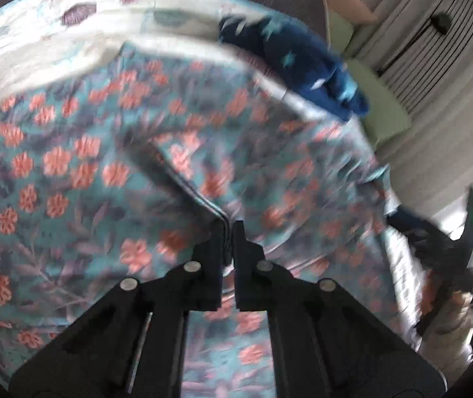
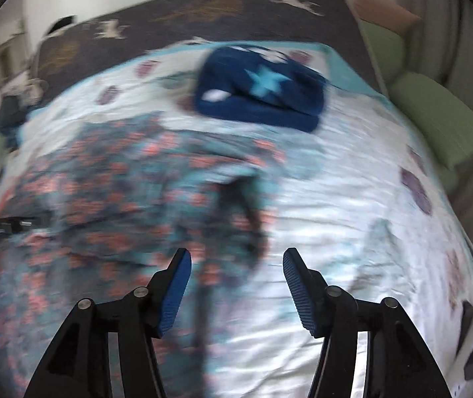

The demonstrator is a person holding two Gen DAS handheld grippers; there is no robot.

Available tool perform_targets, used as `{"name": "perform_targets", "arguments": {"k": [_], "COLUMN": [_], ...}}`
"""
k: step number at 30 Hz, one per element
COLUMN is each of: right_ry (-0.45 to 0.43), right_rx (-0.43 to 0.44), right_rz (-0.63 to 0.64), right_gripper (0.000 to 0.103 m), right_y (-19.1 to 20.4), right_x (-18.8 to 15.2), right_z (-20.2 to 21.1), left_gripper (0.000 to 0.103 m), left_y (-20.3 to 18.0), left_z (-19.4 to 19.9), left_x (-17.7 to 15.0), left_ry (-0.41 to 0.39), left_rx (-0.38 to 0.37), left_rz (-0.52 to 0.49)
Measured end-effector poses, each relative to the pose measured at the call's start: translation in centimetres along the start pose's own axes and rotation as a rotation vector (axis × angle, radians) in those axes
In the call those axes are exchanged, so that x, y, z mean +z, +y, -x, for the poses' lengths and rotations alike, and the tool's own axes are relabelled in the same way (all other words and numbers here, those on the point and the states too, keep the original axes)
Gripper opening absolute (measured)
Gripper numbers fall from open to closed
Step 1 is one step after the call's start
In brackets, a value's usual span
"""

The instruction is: Fold small clothes

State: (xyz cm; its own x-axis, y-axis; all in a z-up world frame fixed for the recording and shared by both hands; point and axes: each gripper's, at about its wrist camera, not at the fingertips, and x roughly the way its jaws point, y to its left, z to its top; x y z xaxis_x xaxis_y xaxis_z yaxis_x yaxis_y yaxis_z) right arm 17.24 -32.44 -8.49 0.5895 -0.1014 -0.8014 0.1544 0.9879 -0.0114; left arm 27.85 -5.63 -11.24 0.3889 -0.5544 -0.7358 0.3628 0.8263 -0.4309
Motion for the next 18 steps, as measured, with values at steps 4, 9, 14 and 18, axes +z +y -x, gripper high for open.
{"name": "perform_targets", "arguments": {"k": [4,9,14,18], "right_ry": [0.055,0.032,-0.079,-0.005], "right_rx": [0.037,-0.032,-0.258,-0.142], "right_rz": [-0.032,0.001,0.178,0.243], "right_gripper": [0.059,0.037,0.026,0.026], "right_y": [-1.3,-0.9,1.7,2.1], "right_x": [0.4,0.1,-2.0,-3.7], "right_z": [-1.8,-1.6,1.4,1.5], "left_gripper": [0.005,0.004,0.003,0.003], "left_y": [-1.8,-1.3,3.1,7.6], "left_z": [7.1,17.1,19.0,15.5], "left_x": [3.1,5.8,2.6,0.0], "left_ry": [-0.196,-0.412,-0.383,-0.258], "left_rx": [-0.067,-0.015,0.093,0.139], "left_rz": [-0.01,-0.047,-0.039,0.058]}}
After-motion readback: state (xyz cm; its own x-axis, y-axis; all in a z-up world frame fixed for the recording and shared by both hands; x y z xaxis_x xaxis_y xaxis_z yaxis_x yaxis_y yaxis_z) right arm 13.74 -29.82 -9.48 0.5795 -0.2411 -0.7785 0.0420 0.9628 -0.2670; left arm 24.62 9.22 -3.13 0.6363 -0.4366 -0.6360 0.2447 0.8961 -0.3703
